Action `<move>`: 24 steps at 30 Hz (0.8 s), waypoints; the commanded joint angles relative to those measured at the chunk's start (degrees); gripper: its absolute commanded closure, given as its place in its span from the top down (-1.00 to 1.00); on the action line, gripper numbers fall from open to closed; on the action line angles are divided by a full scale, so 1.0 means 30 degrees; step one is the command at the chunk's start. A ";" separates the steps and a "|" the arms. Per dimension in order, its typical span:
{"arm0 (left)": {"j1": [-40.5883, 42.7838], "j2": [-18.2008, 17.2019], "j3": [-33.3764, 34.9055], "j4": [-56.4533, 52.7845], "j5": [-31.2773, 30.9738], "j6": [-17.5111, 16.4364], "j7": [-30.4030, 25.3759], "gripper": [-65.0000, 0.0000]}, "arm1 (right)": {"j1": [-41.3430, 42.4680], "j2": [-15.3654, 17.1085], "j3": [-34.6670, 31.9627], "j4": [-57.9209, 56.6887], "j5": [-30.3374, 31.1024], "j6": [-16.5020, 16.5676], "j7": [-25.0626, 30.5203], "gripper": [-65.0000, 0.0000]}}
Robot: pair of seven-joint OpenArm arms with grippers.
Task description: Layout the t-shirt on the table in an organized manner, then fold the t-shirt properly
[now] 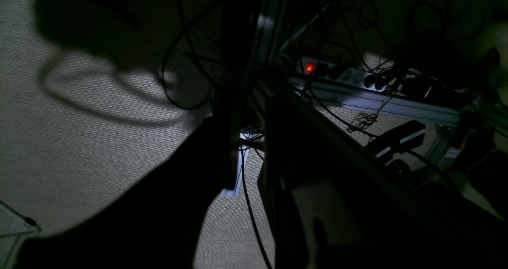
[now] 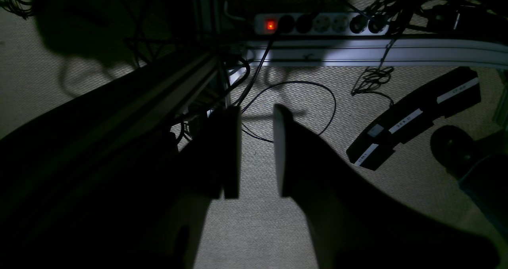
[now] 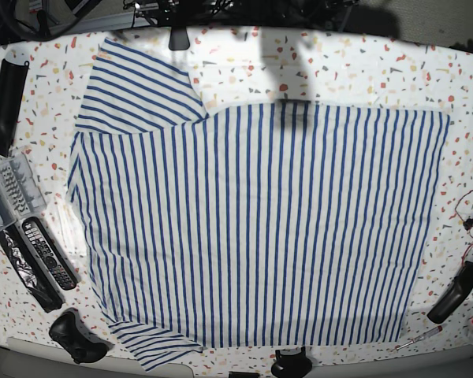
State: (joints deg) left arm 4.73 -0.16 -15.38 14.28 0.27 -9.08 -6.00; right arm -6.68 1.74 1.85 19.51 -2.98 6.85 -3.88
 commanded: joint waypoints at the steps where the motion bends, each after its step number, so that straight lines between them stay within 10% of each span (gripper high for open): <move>1: 0.0007 0.0044 0.0036 0.0117 -0.0022 -0.0095 -0.0153 -0.71 | 0.0051 0.0007 0.0000 0.0117 0.0058 0.0051 0.0291 -0.57; 24: 0.0007 0.0036 0.0036 0.0525 -0.0022 -0.0095 -0.0015 -0.71 | 0.0051 0.0007 0.0000 0.0117 0.0058 0.0051 0.0372 -0.57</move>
State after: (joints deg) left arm 4.73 -0.16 -15.38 15.55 0.27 -9.08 -5.74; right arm -6.68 1.74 1.85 19.51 -2.98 6.85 -3.46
